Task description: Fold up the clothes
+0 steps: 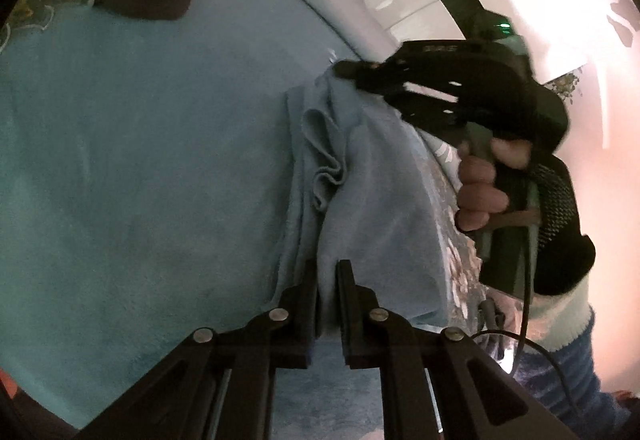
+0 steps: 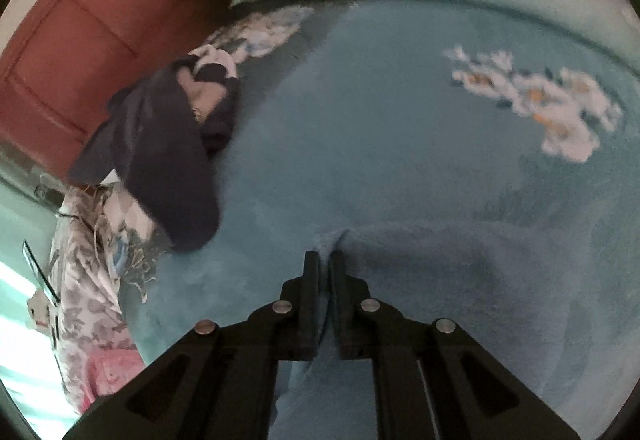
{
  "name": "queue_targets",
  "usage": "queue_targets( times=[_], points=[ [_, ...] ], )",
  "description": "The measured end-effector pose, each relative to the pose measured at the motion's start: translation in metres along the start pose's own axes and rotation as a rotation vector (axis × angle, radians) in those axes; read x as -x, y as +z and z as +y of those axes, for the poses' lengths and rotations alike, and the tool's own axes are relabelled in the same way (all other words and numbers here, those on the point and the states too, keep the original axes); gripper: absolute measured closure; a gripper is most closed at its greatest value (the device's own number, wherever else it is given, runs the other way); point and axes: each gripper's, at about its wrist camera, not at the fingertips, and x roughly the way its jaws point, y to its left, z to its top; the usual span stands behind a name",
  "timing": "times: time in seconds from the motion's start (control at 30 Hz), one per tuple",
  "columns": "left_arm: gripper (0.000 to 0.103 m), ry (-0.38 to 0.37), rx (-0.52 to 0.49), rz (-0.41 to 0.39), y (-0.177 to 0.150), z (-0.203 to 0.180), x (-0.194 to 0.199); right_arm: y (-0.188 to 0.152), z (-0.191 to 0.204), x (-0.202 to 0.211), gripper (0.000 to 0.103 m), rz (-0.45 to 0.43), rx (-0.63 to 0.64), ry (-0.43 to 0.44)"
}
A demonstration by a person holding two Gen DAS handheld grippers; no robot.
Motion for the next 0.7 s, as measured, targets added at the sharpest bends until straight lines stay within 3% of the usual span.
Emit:
queue_targets(
  times=[0.07,0.13,0.17,0.23,0.3,0.4,0.47,0.57,0.63,0.7],
  points=[
    [0.092,-0.017,0.001,-0.005,0.001,-0.002,0.003,-0.001,0.005,0.012,0.09,-0.021,0.033,0.019],
    [0.084,-0.034,0.0,-0.015,0.002,-0.005,0.008,-0.004,0.007,0.025,0.049,-0.048,0.054,0.059],
    [0.078,-0.036,-0.002,-0.027,0.007,-0.006,0.011,-0.008,0.007,0.035,0.043,-0.074,0.056,0.085],
    [0.05,-0.038,-0.007,-0.053,0.019,-0.009,0.017,-0.019,0.001,0.052,0.042,-0.124,0.055,0.125],
    [0.042,-0.039,-0.011,-0.079,0.031,-0.012,0.023,-0.033,-0.007,0.068,0.041,-0.168,0.048,0.149],
    [0.036,-0.041,-0.017,-0.119,0.049,-0.016,0.032,-0.068,-0.041,0.082,0.031,-0.213,-0.035,0.141],
    [0.033,0.017,-0.047,-0.126,0.075,-0.021,0.026,-0.093,-0.068,0.09,0.03,-0.236,-0.108,0.128],
    [0.033,0.053,-0.081,-0.053,0.113,-0.029,-0.016,-0.132,-0.106,0.093,0.03,-0.239,-0.236,0.129],
    [0.033,0.058,-0.098,0.012,0.146,-0.038,-0.049,-0.159,-0.123,0.091,0.03,-0.24,-0.317,0.185],
    [0.033,0.094,-0.119,0.047,0.156,-0.035,-0.076,-0.179,-0.131,0.088,0.029,-0.24,-0.376,0.253]
  ],
)
